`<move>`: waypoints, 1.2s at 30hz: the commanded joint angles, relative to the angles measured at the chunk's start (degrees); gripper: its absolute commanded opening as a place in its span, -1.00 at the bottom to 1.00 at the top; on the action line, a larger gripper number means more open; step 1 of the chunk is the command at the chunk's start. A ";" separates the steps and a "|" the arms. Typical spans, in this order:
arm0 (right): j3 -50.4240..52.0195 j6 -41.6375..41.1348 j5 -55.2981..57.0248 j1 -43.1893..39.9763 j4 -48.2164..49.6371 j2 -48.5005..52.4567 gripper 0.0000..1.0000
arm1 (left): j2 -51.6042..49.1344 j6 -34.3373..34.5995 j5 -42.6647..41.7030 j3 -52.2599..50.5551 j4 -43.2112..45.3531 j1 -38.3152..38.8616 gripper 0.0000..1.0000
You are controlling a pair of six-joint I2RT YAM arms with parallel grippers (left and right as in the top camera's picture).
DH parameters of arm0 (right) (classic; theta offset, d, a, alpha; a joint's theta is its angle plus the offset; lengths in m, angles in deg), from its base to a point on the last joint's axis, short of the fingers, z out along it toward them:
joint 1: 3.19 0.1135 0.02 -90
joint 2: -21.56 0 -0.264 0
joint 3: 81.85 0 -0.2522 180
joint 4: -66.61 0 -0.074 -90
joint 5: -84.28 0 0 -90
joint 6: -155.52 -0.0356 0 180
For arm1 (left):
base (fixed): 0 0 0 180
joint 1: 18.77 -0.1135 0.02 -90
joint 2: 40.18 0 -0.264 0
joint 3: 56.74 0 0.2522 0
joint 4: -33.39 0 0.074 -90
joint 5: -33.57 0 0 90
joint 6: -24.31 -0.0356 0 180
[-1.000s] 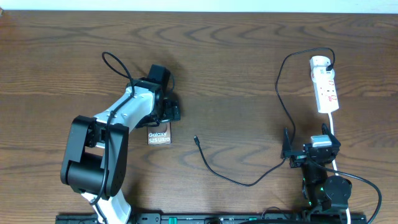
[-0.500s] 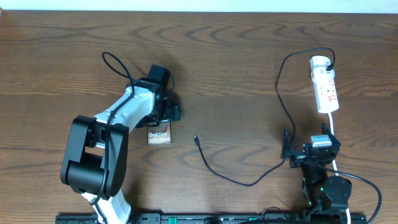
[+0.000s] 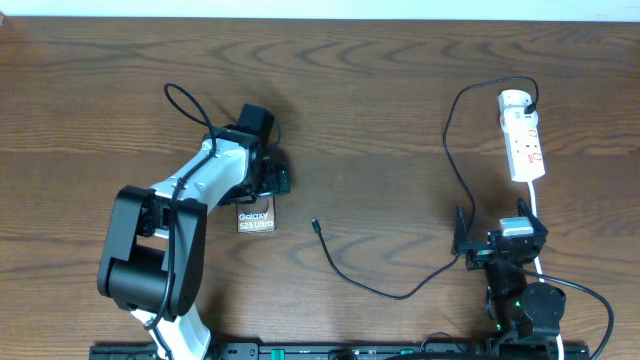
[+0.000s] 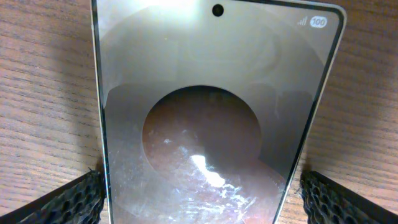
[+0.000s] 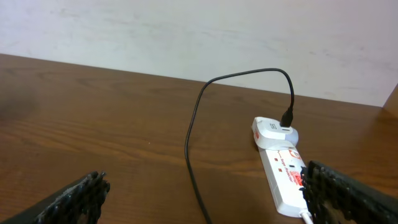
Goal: Plug charger to phone and switch on socket
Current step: 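Close the left gripper on the phone's long edges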
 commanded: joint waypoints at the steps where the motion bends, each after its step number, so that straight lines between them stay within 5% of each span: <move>1: 0.26 0.17 0.39 0.44 0.02 -0.31 0.98 | -0.96 0.50 -1.22 -1.42 -0.55 -0.07 0.96; 36: 0.26 0.17 0.42 0.44 0.02 -0.31 0.98 | -0.96 -0.22 -1.22 -1.44 -1.44 -0.07 0.95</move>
